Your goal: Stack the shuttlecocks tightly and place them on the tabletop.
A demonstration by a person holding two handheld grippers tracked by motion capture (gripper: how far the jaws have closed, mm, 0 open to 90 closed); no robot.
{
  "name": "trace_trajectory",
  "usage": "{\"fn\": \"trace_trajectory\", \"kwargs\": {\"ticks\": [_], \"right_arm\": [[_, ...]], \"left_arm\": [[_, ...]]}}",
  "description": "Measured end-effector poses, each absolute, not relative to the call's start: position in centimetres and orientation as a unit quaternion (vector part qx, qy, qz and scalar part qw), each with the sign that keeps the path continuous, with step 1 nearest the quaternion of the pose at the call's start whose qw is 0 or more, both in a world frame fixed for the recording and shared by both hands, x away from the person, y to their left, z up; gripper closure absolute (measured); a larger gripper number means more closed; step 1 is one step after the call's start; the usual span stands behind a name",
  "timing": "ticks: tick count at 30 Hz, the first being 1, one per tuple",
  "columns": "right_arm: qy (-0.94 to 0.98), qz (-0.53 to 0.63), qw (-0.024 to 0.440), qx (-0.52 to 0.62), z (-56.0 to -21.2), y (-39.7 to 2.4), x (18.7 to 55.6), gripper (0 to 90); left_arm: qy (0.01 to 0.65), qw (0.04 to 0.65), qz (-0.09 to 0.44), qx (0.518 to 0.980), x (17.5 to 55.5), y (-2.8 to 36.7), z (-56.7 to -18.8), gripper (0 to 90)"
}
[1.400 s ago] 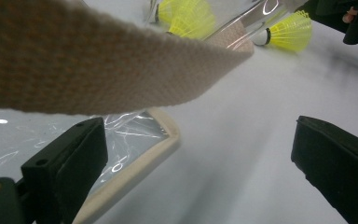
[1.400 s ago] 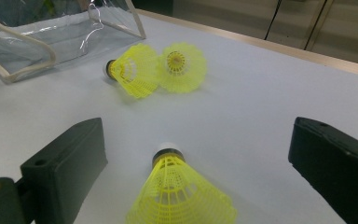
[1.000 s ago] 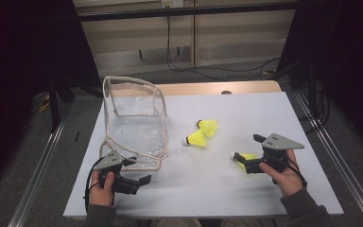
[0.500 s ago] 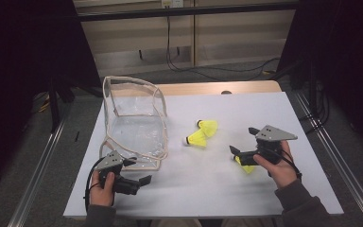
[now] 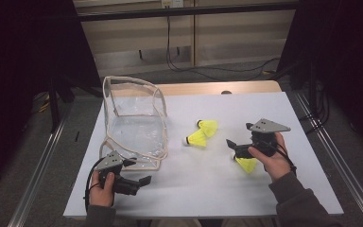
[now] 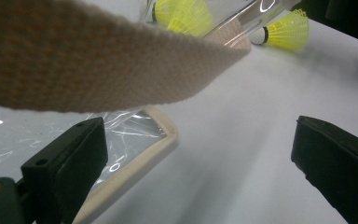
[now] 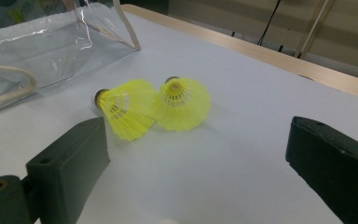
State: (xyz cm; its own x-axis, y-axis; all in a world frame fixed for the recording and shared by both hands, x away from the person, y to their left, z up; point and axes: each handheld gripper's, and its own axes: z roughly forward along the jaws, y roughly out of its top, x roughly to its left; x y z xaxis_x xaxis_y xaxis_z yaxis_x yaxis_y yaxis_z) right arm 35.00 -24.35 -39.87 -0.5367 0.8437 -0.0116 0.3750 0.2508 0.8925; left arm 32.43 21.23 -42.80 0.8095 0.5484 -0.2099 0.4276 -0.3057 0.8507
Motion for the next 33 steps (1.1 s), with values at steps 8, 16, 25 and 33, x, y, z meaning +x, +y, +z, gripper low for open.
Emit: {"fn": "trace_trajectory", "kwargs": {"ticks": [8, 16, 25, 33], "right_arm": [[0.752, 0.455, 0.25, 0.407, -39.4, -23.6, 35.9, 5.1], [0.757, 0.451, 0.249, 0.402, -38.6, -22.8, 36.7, 4.9], [0.759, 0.443, 0.248, 0.406, -38.4, -22.5, 37.8, 4.9], [0.762, 0.438, 0.241, 0.411, -38.6, -21.8, 38.6, 4.5]], "left_arm": [[0.302, 0.508, 0.06, 0.804, 32.4, 21.2, -42.8, 3.7], [0.302, 0.507, 0.06, 0.806, 32.3, 21.2, -42.7, 3.7], [0.301, 0.507, 0.059, 0.805, 32.3, 21.2, -42.8, 3.7], [0.3, 0.506, 0.057, 0.807, 32.3, 21.1, -42.8, 3.7]]}}
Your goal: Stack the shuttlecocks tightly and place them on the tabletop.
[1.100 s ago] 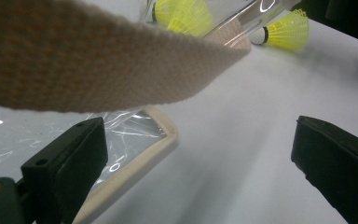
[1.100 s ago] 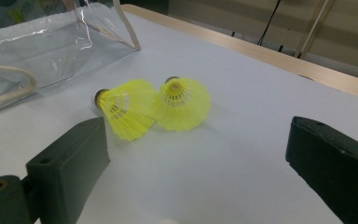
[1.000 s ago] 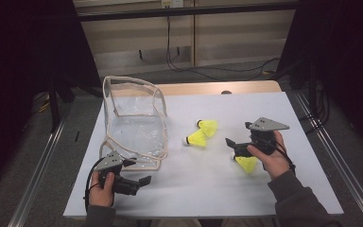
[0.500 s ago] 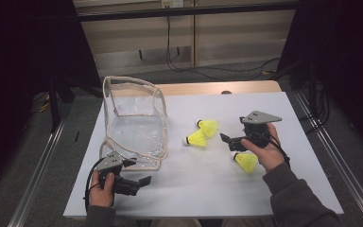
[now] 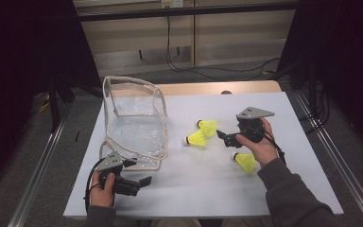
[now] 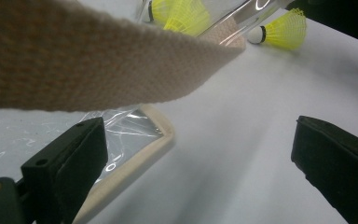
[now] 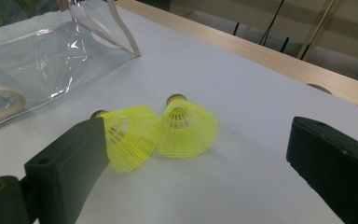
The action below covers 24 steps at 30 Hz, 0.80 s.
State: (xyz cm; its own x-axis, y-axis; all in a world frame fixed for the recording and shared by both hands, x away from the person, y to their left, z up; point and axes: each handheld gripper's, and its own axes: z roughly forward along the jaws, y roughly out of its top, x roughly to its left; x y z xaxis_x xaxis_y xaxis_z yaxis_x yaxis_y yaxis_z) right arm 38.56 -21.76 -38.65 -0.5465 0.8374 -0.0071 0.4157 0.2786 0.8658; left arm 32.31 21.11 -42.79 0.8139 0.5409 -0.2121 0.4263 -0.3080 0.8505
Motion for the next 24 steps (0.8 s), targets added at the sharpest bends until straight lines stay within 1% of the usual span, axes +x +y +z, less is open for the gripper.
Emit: {"fn": "trace_trajectory", "kwargs": {"ticks": [13, 24], "right_arm": [[0.758, 0.433, 0.232, 0.428, -38.5, -20.4, 39.8, 2.9], [0.757, 0.422, 0.229, 0.443, -38.6, -19.4, 40.9, 7.3]], "left_arm": [[0.299, 0.509, 0.056, 0.805, 32.3, 21.1, -42.8, 3.7], [0.298, 0.509, 0.054, 0.806, 32.2, 21.1, -42.8, 3.7]]}}
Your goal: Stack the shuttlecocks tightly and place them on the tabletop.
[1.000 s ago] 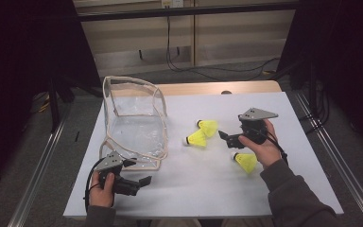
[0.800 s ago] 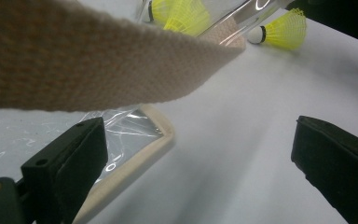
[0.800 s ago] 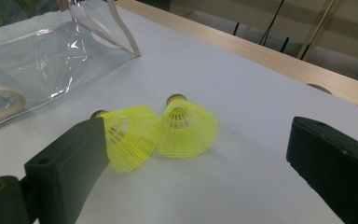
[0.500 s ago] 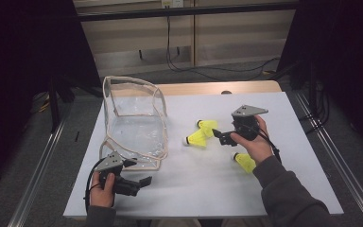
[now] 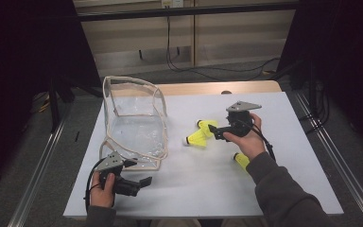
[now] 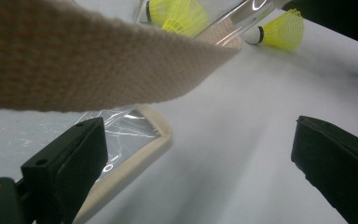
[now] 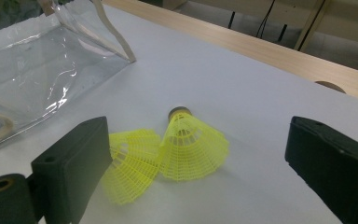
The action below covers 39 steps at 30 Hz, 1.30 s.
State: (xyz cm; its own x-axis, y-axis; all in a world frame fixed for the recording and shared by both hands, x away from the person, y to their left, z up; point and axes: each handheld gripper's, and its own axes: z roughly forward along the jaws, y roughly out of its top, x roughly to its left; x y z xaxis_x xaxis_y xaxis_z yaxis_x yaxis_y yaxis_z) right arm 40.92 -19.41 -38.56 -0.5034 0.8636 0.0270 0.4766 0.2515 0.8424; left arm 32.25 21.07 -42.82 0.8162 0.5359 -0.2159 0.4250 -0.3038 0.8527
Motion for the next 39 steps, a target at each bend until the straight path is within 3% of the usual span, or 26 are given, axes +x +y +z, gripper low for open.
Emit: {"fn": "trace_trajectory", "kwargs": {"ticks": [15, 33, 39], "right_arm": [[0.755, 0.406, 0.206, 0.472, -39.6, -18.7, 42.4, 19.8], [0.76, 0.389, 0.187, 0.487, -41.3, -17.7, 43.6, 39.3], [0.76, 0.391, 0.173, 0.49, -41.7, -17.4, 43.9, 49.4]], "left_arm": [[0.297, 0.509, 0.054, 0.806, 32.3, 21.0, -42.9, 3.7], [0.296, 0.51, 0.053, 0.806, 32.3, 21.1, -42.9, 3.7], [0.296, 0.512, 0.052, 0.805, 32.2, 21.0, -42.9, 3.7]]}}
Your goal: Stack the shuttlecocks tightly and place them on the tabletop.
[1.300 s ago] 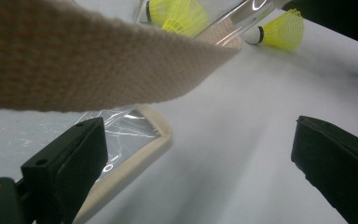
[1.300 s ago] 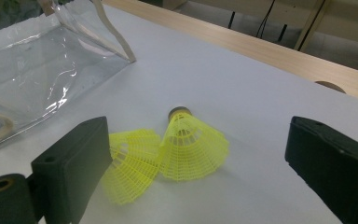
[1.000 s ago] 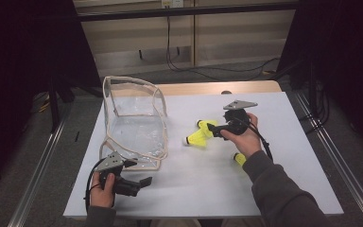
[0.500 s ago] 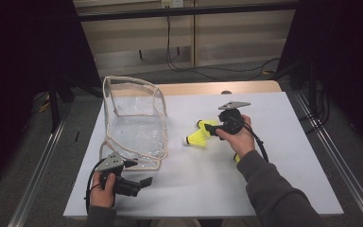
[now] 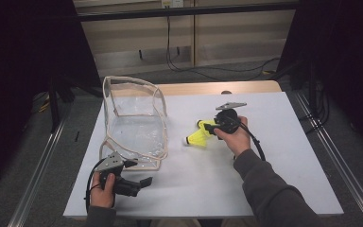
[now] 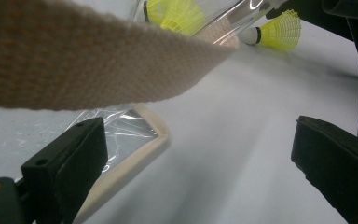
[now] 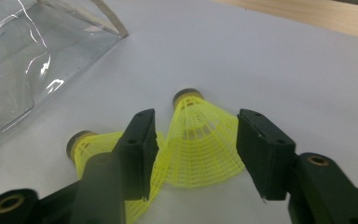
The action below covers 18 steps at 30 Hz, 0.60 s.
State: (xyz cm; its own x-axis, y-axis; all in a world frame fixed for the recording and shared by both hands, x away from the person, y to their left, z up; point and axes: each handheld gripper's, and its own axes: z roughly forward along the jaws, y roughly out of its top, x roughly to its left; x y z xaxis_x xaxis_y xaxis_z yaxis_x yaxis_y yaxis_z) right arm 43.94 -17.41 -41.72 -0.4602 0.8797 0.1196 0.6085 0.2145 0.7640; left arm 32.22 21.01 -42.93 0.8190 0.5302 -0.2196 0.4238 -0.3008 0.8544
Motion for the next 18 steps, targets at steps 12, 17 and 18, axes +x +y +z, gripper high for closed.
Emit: {"fn": "trace_trajectory", "kwargs": {"ticks": [12, 17, 18], "right_arm": [[0.759, 0.386, 0.168, 0.497, -42.38, -17.18, 44.21, 56.7], [0.755, 0.387, 0.169, 0.501, -42.09, -17.31, 44.02, 52.7], [0.755, 0.387, 0.169, 0.502, -42.06, -17.31, 43.98, 52.6]], "left_arm": [[0.295, 0.508, 0.052, 0.808, 32.14, 21.03, -42.87, 3.7], [0.295, 0.506, 0.052, 0.809, 32.14, 21.01, -42.91, 3.7], [0.295, 0.507, 0.051, 0.808, 32.13, 20.97, -42.93, 3.7]]}}
